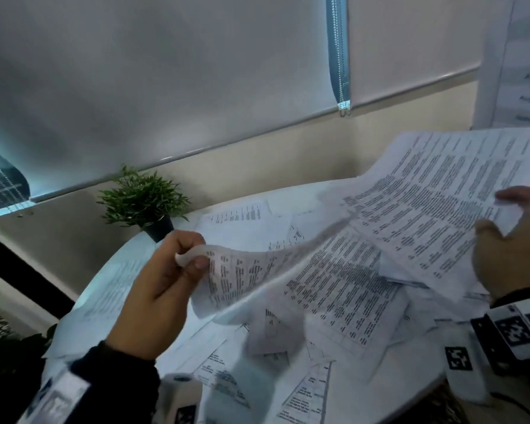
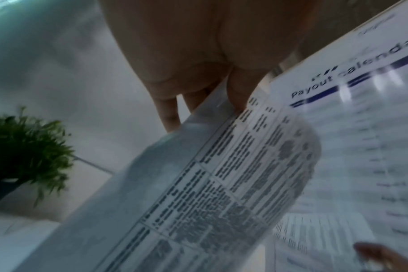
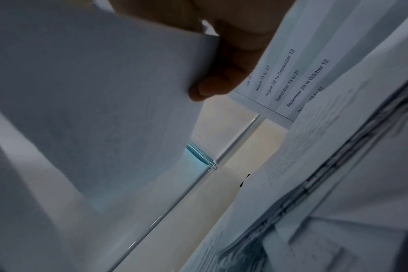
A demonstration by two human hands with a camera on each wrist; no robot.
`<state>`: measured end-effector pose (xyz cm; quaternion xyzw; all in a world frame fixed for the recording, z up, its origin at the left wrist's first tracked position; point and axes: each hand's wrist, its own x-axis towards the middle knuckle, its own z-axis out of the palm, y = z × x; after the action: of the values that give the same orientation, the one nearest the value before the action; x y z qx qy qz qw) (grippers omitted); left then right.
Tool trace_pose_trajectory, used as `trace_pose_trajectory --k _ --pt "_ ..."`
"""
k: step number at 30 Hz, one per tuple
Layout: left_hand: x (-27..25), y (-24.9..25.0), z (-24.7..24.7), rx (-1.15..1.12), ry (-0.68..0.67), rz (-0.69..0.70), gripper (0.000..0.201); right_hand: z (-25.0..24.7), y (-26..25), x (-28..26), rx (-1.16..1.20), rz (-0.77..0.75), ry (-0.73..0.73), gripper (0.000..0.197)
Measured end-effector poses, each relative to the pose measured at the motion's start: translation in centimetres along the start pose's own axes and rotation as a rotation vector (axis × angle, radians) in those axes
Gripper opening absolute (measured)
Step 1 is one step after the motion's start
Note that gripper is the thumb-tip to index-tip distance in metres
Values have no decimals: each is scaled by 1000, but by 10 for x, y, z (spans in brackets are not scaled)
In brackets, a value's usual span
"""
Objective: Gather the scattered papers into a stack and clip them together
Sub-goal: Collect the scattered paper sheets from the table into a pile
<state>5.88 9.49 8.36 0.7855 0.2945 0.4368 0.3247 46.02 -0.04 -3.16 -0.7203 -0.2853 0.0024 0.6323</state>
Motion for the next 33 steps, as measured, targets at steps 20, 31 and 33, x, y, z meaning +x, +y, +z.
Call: trace_pose_trajectory --k 20,31,33 --pt "45 -29 48 328 318 -251 4 43 -84 -82 471 471 -967 77" --pt "21 -120 0 877 -315 -792 47 29 -20 -48 -210 140 -686 49" --pt "22 -121 1 901 -393 -727 50 30 -9 -48 -221 212 -755 54"
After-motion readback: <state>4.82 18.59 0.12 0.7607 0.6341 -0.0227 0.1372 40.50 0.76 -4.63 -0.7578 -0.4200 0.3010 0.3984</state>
